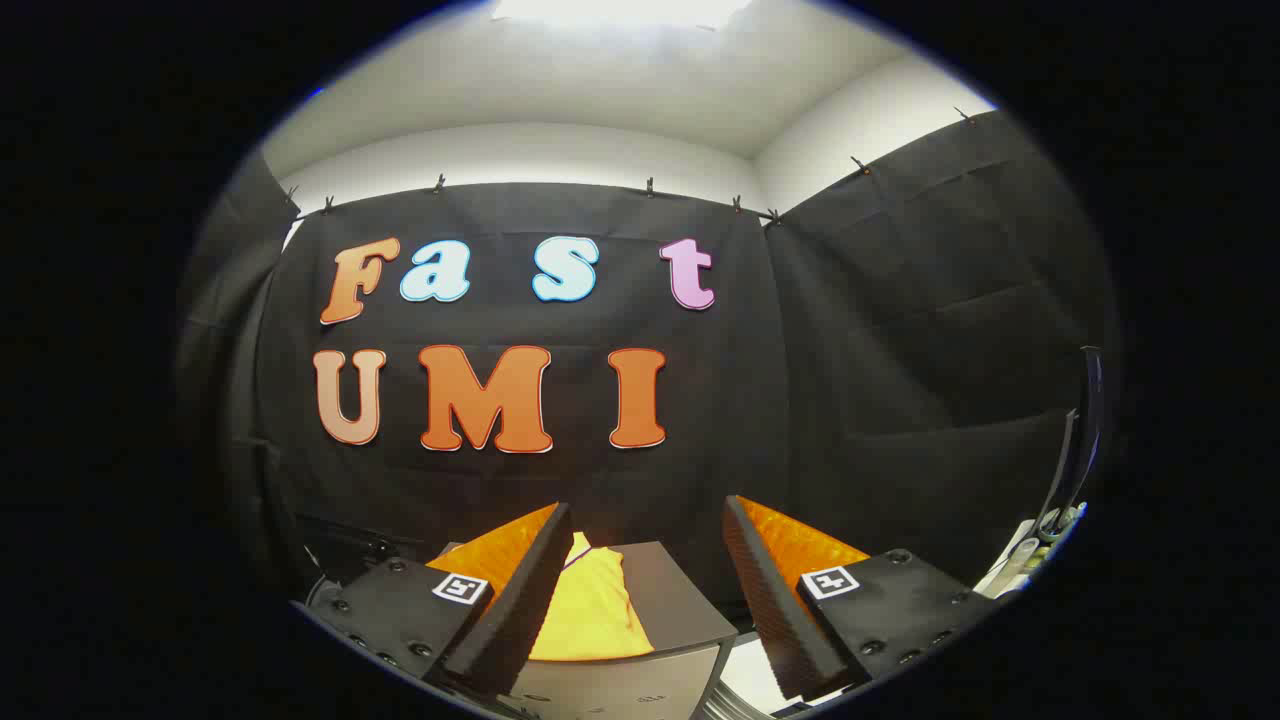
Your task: Put the clothes into the washing machine and then close the washing machine lid.
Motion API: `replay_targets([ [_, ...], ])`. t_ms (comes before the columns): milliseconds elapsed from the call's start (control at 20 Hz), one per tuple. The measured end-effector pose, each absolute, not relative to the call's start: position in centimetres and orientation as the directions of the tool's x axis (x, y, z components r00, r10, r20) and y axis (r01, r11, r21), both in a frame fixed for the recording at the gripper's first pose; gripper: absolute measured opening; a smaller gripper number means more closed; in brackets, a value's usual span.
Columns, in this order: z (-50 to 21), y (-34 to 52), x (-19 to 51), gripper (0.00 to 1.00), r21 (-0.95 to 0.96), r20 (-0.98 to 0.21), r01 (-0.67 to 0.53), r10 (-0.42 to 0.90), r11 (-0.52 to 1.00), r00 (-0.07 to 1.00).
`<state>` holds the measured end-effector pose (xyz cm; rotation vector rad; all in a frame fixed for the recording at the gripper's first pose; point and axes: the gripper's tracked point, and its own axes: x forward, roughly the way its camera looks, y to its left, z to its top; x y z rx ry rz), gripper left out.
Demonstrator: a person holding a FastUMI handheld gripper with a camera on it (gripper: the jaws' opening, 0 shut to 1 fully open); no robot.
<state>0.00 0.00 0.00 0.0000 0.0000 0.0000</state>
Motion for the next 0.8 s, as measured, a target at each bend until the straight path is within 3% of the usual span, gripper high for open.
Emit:
replay_targets([
  [800,1.8,0.7,-0.7,0.98,0.007,0.055,0.002,-0.002,1.0,0.998],
])
